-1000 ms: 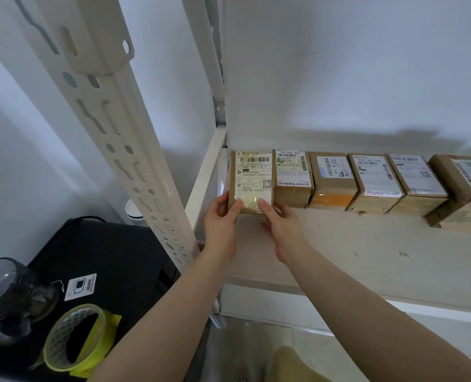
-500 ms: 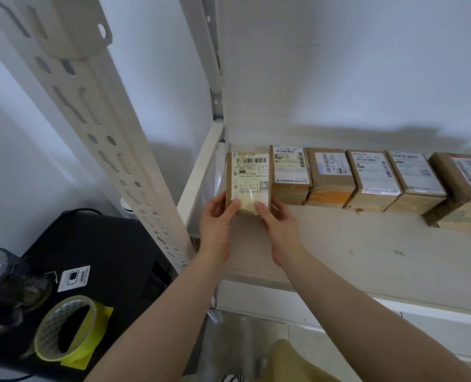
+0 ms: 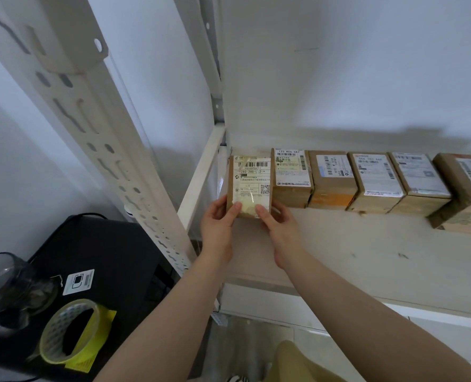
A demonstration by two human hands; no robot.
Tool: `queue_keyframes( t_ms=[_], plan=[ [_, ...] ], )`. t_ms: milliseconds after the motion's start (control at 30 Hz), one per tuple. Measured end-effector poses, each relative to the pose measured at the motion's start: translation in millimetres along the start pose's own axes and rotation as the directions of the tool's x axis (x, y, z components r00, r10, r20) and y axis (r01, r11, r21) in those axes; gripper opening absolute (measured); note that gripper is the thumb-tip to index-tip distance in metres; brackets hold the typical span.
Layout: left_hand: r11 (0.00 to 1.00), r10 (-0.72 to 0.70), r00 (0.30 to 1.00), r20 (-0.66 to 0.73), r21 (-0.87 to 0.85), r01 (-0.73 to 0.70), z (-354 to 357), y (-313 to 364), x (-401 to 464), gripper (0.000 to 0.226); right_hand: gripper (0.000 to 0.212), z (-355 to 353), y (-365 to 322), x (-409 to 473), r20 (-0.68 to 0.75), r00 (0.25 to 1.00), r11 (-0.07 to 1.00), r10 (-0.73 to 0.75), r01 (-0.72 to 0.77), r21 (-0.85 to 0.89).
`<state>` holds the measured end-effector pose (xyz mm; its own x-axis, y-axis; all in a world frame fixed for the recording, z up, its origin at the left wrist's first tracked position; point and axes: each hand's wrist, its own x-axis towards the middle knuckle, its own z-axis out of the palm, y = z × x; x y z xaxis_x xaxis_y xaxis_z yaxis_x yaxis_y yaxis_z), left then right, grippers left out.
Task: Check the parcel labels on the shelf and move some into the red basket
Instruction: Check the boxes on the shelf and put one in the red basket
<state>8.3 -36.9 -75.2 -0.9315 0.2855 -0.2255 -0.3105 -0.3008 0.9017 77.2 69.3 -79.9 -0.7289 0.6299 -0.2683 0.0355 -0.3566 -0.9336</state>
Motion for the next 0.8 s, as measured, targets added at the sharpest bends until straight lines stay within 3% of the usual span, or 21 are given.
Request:
queue_keyframes(
  t_ms=[367, 467, 600, 800],
  plan=[
    [0.998, 0.054, 0.998, -0.034, 0.032, -0.053, 8.1, 14.5, -4.4, 0.039, 0.054, 14.7, -15.1, 0.0, -0.062, 0.994, 0.996, 0.087, -0.086, 0.018],
    [0.996, 0.070, 0.997, -0.024, 0.054, -0.069, 14.4, 18.2, -4.7, 0.040, 0.044, 23.7, -22.8, 1.6, -0.089, 0.986, 0.988, 0.141, -0.134, 0.079],
    [0.997, 0.064, 0.996, -0.062, 0.049, -0.061, 26.6, 21.6, -1.2, 0.044, 0.045, 35.9, -30.7, 6.5, -0.122, 0.963, 0.961, 0.242, -0.220, 0.165],
    [1.000, 0.007, 0.992, -0.125, 0.028, -0.003, 39.2, 27.3, 17.1, 0.042, 0.071, 53.6, -35.7, 18.8, -0.215, 0.917, 0.928, 0.335, -0.282, 0.245]
  ],
)
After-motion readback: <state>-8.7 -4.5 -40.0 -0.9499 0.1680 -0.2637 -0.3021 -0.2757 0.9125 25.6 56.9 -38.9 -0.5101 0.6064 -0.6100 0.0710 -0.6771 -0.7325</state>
